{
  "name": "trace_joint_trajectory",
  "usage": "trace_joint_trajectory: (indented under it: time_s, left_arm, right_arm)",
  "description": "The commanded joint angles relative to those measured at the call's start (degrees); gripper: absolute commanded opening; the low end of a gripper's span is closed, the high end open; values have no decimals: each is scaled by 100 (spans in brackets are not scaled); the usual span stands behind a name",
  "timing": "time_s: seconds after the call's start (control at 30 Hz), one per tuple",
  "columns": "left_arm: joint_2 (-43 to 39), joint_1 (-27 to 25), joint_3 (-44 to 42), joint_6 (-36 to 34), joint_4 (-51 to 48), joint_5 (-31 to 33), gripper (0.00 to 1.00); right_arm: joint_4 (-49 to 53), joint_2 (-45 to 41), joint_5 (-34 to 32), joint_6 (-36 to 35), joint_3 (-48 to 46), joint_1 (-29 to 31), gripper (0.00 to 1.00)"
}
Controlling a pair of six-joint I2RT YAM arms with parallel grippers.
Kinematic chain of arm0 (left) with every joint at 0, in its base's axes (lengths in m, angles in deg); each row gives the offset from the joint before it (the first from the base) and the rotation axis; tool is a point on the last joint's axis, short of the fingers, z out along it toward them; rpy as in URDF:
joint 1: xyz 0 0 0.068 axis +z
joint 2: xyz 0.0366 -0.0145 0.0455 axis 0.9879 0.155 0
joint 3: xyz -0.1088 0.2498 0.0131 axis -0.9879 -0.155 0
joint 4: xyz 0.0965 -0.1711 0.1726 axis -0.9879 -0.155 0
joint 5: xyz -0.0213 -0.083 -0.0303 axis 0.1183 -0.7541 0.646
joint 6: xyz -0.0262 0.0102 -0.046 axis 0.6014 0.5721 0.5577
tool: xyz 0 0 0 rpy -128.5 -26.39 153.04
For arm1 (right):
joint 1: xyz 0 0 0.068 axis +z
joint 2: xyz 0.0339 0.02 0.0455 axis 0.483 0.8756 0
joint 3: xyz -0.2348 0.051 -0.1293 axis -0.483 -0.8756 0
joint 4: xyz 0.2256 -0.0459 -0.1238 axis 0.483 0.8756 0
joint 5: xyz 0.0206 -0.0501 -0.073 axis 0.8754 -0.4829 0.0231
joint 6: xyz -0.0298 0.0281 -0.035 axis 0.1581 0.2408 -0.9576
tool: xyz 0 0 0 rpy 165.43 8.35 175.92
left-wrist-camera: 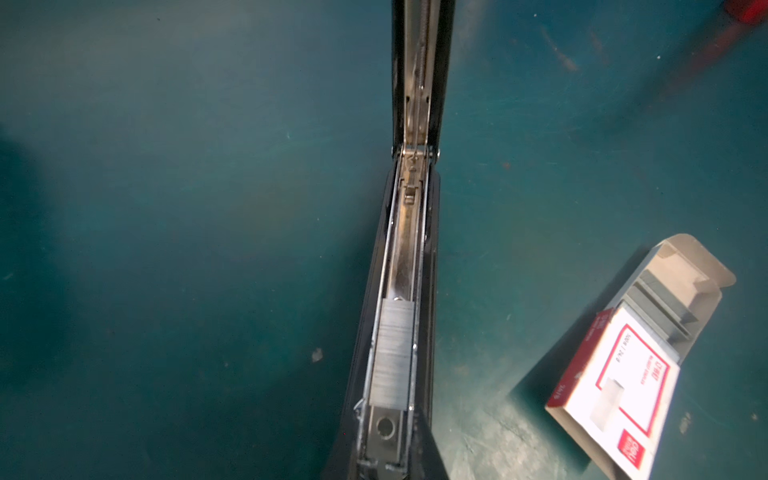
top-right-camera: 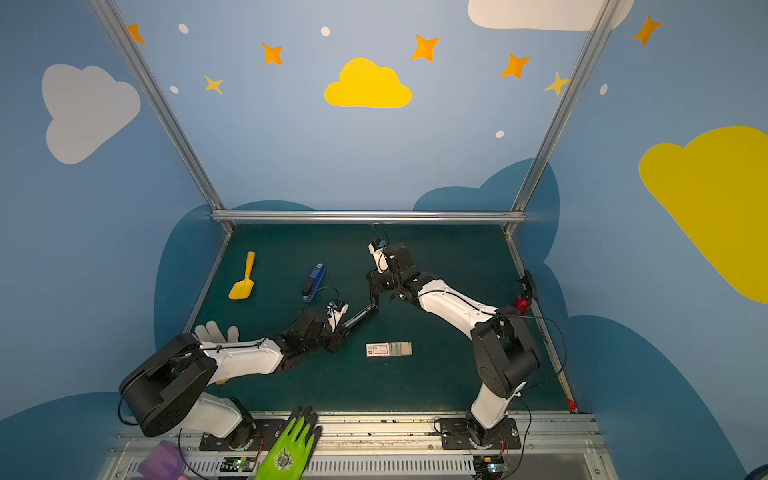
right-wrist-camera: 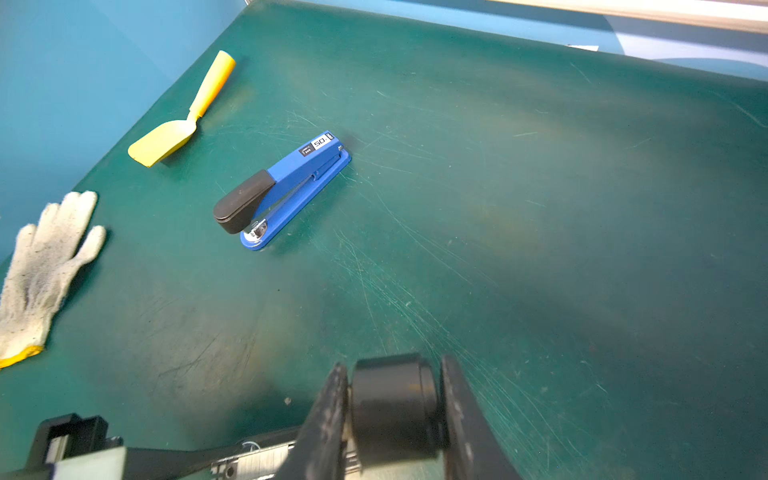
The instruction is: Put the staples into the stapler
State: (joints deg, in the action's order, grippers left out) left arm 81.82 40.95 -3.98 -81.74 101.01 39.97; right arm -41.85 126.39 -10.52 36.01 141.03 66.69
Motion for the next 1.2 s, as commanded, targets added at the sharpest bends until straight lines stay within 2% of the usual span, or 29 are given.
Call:
trace_joint_trajectory:
  time_s: [0.0, 0.67, 0.83, 1.17]
  left_arm:
    - [-124, -58, 491, -24, 1173, -85, 4]
    - [-372, -143, 723, -51, 929, -193, 4]
    - [-364, -163, 722, -51, 895, -191, 4]
    - [-389, -189, 729, -42, 885, -165, 4]
  right_arm:
    - [353, -134, 1072, 1088, -60, 536, 22]
    - [520, -312, 500, 1268, -123, 939, 22]
    - [512, -328, 564, 1280, -123, 955, 23]
    - [196, -444, 1035, 1480, -272, 1011, 32]
